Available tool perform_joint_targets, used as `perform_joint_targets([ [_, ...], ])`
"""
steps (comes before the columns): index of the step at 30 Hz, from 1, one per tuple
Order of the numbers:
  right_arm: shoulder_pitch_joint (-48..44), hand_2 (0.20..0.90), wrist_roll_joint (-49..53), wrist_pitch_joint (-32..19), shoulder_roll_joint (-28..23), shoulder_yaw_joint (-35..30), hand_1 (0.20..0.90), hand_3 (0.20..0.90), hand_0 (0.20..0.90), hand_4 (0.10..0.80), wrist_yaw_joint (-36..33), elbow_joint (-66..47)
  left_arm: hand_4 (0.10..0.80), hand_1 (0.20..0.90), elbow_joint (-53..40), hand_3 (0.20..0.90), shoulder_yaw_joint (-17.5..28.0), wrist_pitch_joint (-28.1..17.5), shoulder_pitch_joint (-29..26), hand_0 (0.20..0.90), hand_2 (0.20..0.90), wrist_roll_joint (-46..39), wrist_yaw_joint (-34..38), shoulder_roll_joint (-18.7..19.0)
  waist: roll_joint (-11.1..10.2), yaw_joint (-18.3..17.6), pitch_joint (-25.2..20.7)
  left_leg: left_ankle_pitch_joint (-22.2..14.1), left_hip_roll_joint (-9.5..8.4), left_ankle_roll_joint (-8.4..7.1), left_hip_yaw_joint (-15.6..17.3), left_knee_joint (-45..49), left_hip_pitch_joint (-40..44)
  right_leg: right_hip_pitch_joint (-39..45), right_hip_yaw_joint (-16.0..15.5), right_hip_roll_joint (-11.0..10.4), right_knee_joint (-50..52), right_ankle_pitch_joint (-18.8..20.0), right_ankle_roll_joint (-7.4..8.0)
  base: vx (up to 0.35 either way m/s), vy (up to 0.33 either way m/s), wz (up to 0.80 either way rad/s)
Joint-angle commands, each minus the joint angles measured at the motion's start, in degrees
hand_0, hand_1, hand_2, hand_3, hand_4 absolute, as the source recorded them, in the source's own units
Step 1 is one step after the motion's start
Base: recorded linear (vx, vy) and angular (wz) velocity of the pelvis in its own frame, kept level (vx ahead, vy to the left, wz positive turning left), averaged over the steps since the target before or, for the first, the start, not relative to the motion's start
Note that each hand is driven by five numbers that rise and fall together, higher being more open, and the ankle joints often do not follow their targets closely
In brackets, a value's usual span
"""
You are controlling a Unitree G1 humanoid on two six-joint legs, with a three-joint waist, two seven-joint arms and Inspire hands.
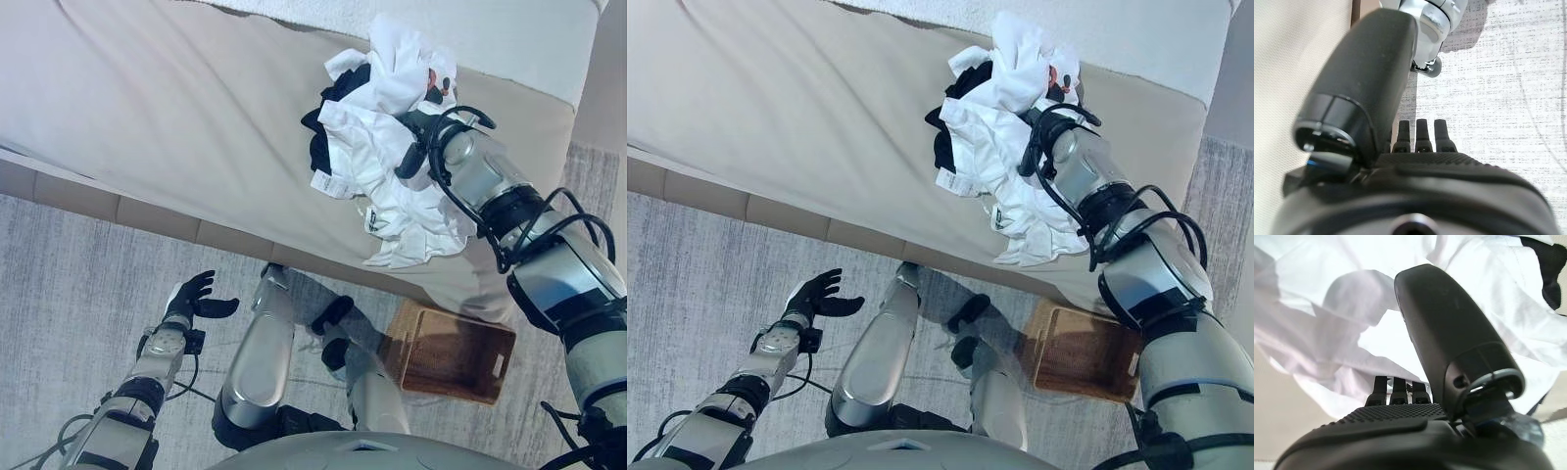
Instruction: Pick up the clothes from the bed and place them into the basket
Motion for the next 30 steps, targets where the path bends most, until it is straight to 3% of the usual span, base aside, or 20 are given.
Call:
perform_joint_targets([
  [1,-3.35,0.651,-3.34,1.11,-0.69,2.29,0.651,0.609,0.651,0.509,1.45,2.73,0.8,0.9,-2.08,0.9,-1.83,-3.15,3.53,0.9,0.9,-2.71,0.27,0.68,1.14,1.26,-0.54,-3.65,-2.33,4.92,-0.62,-1.87,1.13,-2.74,-0.41,0.69,8.67,-2.89,-1.22,-0.066,0.014,0.02],
  [2,-3.48,0.342,-3.26,0.97,-0.29,2.62,0.342,0.249,0.342,0.149,1.65,3.75,0.8,0.9,-2.14,0.9,-2.17,-3.27,3.43,0.9,0.9,-2.81,0.34,0.45,1.21,1.32,-0.54,-3.4,-2.26,4.83,-0.69,-2.34,0.88,-2.94,-0.54,0.81,8.23,-2.78,-1.26,-0.048,0.0,0.02],
  [3,-3.46,0.3,-2.35,0.65,0.05,2.86,0.3,0.2,0.3,0.1,0.64,4.41,0.8,0.9,-2.29,0.9,-2.45,-3.18,3.35,0.9,0.9,-3.0,0.39,0.26,1.31,1.35,-0.54,-3.1,-2.11,4.71,-0.7,-2.98,0.92,-2.99,-0.65,0.97,7.85,-2.63,-1.27,-0.036,-0.009,0.03],
  [4,-3.49,0.3,-1.44,-0.19,0.18,3.01,0.3,0.2,0.3,0.1,-1.06,4.56,0.8,0.9,-2.48,0.9,-2.66,-2.98,3.25,0.9,0.9,-3.08,0.53,0.07,1.31,1.31,-0.54,-2.88,-2.02,4.61,-0.7,-3.7,1.18,-2.83,-0.69,1.14,7.32,-2.5,-1.25,-0.033,-0.012,0.05],
  [9,-3.05,0.3,5.07,-8.43,-1.6,-1.58,0.3,0.2,0.3,0.1,-24.33,-5.19,0.8,0.9,-2.85,0.9,-2.31,-3.26,3.46,0.9,0.9,-3.06,2.26,-1.03,0.75,-0.14,-0.54,-1.91,-0.57,4.0,0.44,-8.44,4.96,-0.58,0.11,2.06,5.2,-2.23,-0.85,-0.035,-0.015,0.06],
  [10,-1.84,0.3,3.84,-11.31,-2.56,-4.47,0.3,0.2,0.3,0.1,-29.82,-9.28,0.8,0.9,-2.67,0.9,-1.7,-3.25,3.77,0.9,0.9,-2.59,2.83,-1.38,0.43,-0.66,-0.54,-1.91,-0.26,3.95,0.79,-9.47,6.5,0.59,0.49,2.28,4.65,-2.32,-0.72,-0.081,0.014,-0.02],
  [13,3.17,0.3,-2.67,-14.15,-5.82,-13.82,0.3,0.2,0.3,0.1,-37.38,-24.52,0.8,0.9,-0.96,0.9,0.39,-3.37,4.43,0.9,0.9,-1.3,3.84,-1.97,-0.44,-2.47,-0.54,-1.12,0.1,4.29,2.46,-11.35,10.78,3.77,1.73,2.33,3.17,-1.08,-0.62,-0.039,0.011,-0.09],
  [15,5.73,0.3,-5.99,-14.41,-7.74,-17.78,0.3,0.2,0.3,0.1,-39.57,-32.47,0.8,0.9,0.8,0.9,1.45,-3.68,4.91,0.9,0.9,-1.05,3.97,-2.34,-0.59,-3.61,-0.75,-1.56,0.25,4.4,3.5,-12.73,14.68,6.54,2.97,2.3,2.68,-1.13,-0.21,0.04,0.016,-0.25],
  [18,9.37,0.3,-9.4,-14.3,-11.89,-21.69,0.3,0.2,0.3,0.1,-41.26,-40.82,0.8,0.9,3.06,0.9,2.65,-3.57,6.7,0.9,0.9,-0.53,2.41,-2.09,-0.34,-5.95,-4.78,-2.2,0.23,4.66,5.16,-14.48,18.49,8.96,4.46,2.13,2.03,-0.77,0.44,0.098,0.039,-0.24],
  [26,13.05,0.3,-7.25,-13.79,-20.11,-25.77,0.3,0.2,0.3,0.1,-39.53,-47.13,0.8,0.9,6.37,0.9,3.2,-1.9,10.2,0.9,0.9,2.15,-0.16,-2.43,0.71,-9.47,-14.38,-3.6,-0.56,5.46,7.14,-15.82,24.65,13.75,6.56,1.59,0.4,0.44,1.38,0.111,0.016,-0.17],
  [30,8.57,0.3,-4.76,-13.36,-24.28,-24.95,0.3,0.2,0.3,0.1,-44.43,-45.12,0.8,0.9,8.84,0.9,2.42,-0.33,11.2,0.9,0.9,3.93,-0.07,-3.2,0.76,-10.79,-19.54,-4.76,-0.98,5.92,8.18,-15.91,28.3,16.84,7.55,1.36,-0.37,0.89,1.64,0.127,-0.041,-0.18],
])
